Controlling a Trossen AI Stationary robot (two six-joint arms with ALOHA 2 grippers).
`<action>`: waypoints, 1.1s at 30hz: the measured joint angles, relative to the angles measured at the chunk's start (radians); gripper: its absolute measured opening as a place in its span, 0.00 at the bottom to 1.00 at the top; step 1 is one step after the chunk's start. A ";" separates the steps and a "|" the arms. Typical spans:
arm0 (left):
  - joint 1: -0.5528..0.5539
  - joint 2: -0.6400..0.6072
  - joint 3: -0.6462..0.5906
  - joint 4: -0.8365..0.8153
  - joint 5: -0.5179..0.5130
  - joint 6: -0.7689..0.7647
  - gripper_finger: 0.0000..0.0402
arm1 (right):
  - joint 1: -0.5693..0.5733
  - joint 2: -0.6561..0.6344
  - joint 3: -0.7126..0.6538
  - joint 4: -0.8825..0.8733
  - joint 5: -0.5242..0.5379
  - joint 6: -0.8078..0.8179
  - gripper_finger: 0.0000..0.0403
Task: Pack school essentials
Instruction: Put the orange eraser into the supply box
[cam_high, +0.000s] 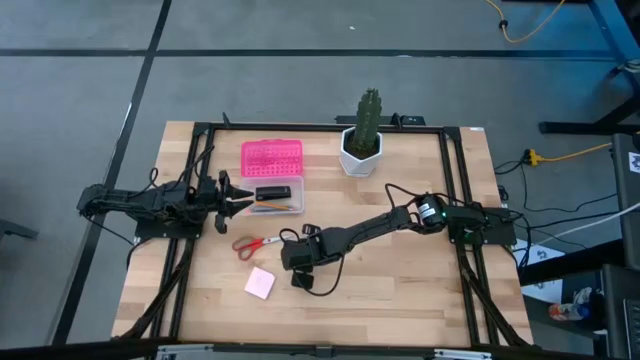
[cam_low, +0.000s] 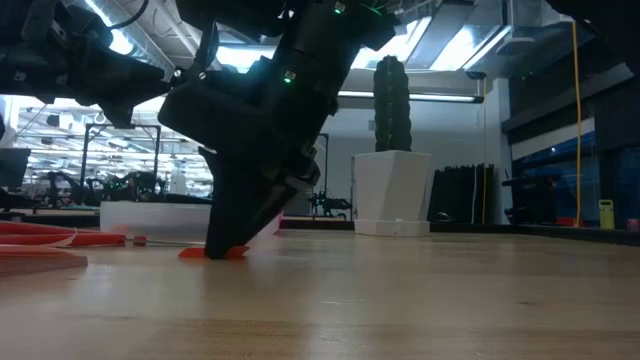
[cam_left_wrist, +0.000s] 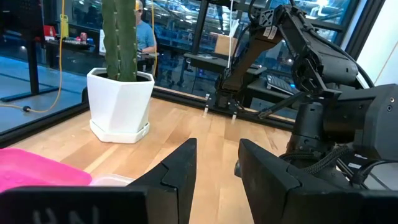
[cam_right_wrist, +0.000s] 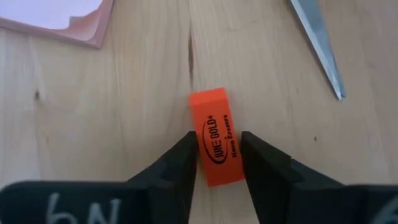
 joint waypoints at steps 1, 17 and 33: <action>0.000 0.000 0.000 0.000 0.000 0.000 0.28 | 0.000 0.000 0.000 0.001 0.000 0.000 0.27; 0.000 0.000 0.000 0.000 0.000 0.000 0.28 | -0.076 0.013 0.244 -0.177 -0.005 0.022 0.15; 0.000 0.000 0.000 0.000 0.000 -0.001 0.28 | -0.288 0.006 0.434 -0.190 -0.024 -0.014 0.16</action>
